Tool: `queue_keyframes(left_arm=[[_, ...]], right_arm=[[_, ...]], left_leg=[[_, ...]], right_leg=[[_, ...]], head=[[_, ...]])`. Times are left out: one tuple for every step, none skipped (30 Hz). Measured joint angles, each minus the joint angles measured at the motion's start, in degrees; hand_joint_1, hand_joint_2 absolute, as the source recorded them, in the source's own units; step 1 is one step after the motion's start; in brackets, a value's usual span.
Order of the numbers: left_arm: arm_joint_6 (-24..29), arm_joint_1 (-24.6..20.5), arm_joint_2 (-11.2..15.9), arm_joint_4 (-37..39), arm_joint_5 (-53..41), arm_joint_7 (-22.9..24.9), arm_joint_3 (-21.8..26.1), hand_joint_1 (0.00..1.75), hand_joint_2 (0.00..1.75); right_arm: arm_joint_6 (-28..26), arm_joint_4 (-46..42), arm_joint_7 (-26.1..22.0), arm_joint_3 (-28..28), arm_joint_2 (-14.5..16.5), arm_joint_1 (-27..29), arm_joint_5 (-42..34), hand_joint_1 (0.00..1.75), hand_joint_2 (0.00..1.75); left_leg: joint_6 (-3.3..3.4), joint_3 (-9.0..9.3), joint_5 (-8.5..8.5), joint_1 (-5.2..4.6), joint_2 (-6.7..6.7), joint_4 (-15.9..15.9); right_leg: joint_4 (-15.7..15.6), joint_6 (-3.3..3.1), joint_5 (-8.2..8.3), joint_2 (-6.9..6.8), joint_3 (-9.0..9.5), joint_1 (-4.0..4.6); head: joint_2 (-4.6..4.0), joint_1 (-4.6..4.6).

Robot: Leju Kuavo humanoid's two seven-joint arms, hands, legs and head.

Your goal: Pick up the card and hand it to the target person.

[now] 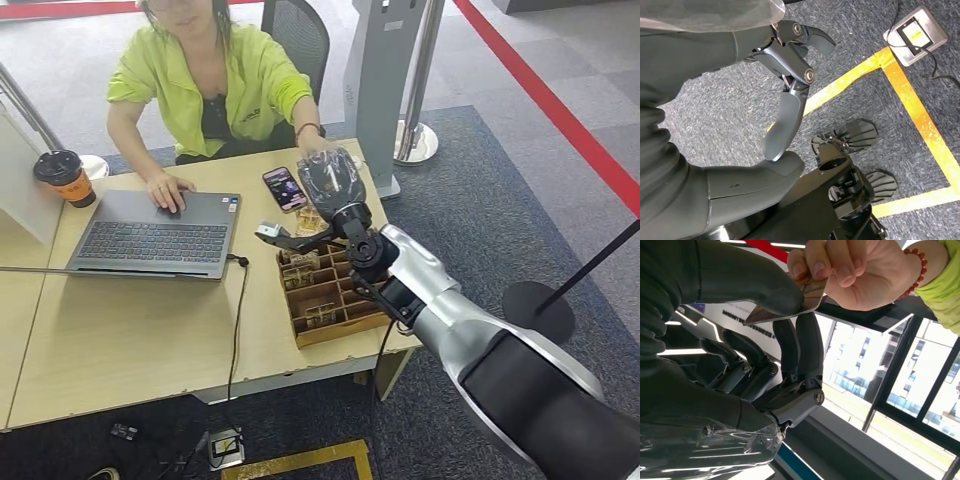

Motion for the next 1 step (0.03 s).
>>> queue_keyframes(left_arm=[[0.0,0.0,0.0,0.0,0.1,-0.1,0.1,0.00,1.75]], right_arm=[[-0.1,0.0,-0.2,-0.1,0.0,0.0,-0.2,1.25,1.75]], left_leg=[[0.00,-0.01,0.00,0.00,0.01,0.0]], right_leg=[[0.0,0.00,0.00,0.01,-0.01,0.00]], head=[[0.00,0.00]])
